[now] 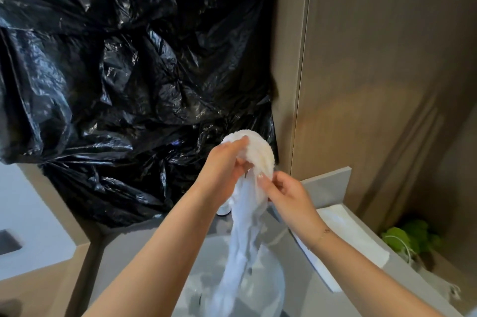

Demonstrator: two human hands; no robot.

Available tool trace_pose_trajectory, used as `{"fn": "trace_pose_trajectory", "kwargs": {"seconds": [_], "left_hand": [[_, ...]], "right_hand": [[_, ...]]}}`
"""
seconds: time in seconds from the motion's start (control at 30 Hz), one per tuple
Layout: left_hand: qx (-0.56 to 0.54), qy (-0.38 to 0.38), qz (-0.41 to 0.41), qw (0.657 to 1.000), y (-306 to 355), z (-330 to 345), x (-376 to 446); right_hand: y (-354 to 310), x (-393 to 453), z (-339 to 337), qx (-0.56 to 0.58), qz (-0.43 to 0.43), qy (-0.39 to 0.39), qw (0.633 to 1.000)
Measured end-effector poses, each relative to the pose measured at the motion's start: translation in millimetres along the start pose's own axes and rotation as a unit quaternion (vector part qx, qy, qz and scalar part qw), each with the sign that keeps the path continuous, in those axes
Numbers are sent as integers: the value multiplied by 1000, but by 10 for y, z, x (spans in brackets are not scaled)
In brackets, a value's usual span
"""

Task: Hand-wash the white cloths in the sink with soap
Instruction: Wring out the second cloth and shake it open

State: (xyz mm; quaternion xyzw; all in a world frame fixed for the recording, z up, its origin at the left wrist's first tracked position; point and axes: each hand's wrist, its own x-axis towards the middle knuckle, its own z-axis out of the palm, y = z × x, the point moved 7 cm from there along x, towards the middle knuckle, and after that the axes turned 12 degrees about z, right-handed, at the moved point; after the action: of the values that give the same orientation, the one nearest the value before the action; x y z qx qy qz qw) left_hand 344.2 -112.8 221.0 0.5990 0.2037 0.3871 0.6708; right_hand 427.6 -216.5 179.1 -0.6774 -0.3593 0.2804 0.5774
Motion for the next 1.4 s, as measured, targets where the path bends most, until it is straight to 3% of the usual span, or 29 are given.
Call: {"fn": "trace_pose_trajectory", "kwargs": {"seconds": [0.07, 0.2, 0.33, 0.47, 0.57, 0.73, 0.83, 0.9, 0.97, 1.03, 1.1, 1.17, 1.27, 1.4], "left_hand": [[20, -29, -17, 999, 35, -10, 85], [138, -83, -102, 982, -213, -284, 72], [99, -175, -202, 958, -669, -310, -307], [31, -187, -147, 971, -577, -222, -391], [-4, -168, -73, 983, -423, -158, -310], [-7, -95, -34, 995, -342, -187, -206], [48, -27, -2, 999, -312, -374, -153], [187, 22, 62, 980, -186, -594, -110], [350, 2, 95, 932, -39, -697, -95], [377, -19, 78, 923, 7, -733, -99], [280, -31, 36, 959, -60, -749, -104], [106, -79, -46, 990, -234, -685, -145], [-46, -165, -158, 972, -456, -531, -342], [-64, -194, -237, 950, -747, -419, -563]], "right_hand": [[-44, 46, -33, 38, -14, 15, 999], [-69, 223, -4, 143, 49, -15, 988], [-169, 352, 131, 167, 93, -61, 980], [-270, 391, 187, 78, 51, -66, 993], [-478, 370, 103, -23, -50, 0, 999], [-701, 342, -129, -136, -120, 88, 979], [-705, 367, -292, -144, -110, 110, 977], [-696, 418, -426, -137, -89, 123, 979], [-663, 468, -514, -107, -70, 113, 985], [-627, 474, -520, -60, -46, 94, 993], [-602, 458, -460, -24, -26, 77, 996], [-575, 452, -418, 17, 2, 74, 997], [-563, 444, -407, 69, 38, 68, 995], [-511, 392, -269, 108, 82, 42, 990]]}}
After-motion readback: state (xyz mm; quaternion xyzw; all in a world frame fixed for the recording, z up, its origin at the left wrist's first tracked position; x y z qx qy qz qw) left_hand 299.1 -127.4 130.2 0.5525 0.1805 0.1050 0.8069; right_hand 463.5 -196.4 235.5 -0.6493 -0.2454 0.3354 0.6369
